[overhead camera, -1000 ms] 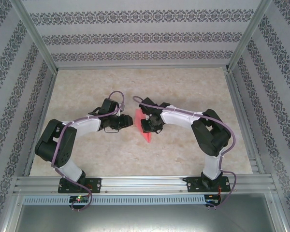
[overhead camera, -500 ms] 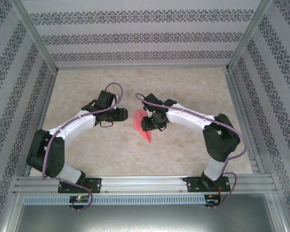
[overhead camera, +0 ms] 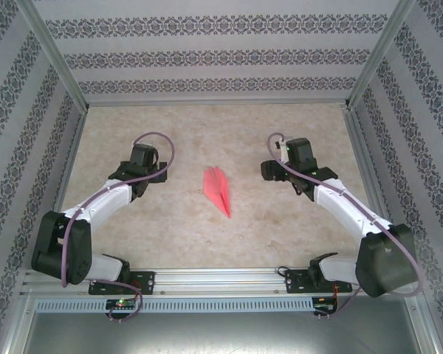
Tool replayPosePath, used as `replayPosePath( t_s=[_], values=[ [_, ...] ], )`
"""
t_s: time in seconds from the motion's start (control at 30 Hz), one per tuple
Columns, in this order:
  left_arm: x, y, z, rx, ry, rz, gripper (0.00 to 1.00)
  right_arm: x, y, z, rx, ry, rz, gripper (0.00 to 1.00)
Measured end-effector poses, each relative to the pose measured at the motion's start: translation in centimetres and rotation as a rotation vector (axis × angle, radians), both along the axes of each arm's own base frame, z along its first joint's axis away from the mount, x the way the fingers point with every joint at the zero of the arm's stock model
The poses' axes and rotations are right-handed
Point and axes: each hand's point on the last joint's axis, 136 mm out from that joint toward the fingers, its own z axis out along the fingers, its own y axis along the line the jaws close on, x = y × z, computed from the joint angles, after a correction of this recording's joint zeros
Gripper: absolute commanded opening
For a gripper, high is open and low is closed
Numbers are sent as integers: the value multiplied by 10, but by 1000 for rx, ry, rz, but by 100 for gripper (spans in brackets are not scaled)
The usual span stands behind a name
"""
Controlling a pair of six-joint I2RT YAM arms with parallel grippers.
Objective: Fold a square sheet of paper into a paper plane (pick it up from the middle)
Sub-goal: Reset both arms
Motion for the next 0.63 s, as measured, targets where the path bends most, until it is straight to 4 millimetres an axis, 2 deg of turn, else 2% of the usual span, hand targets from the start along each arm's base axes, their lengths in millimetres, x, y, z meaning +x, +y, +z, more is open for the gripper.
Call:
replayPosePath(
  t_s=[0.1,0.17,0.3,0.47,0.63],
  values=[
    [-7,22,-17,35,2,39,100,13,-26,-2,-33,-73,-54,91],
    [-7,31,-24,42,-23,49,100,22,-47,-3,-43,-131,-110,96],
    [-2,44,-35,45,-54,65,100,33,-81,-8,-68,-214,-199,98],
    [12,44,-41,46,-85,66,100,45,-103,-16,-72,-257,-255,98],
    [21,43,-31,40,-141,61,100,51,-111,-13,-55,-287,-271,98]
  ],
)
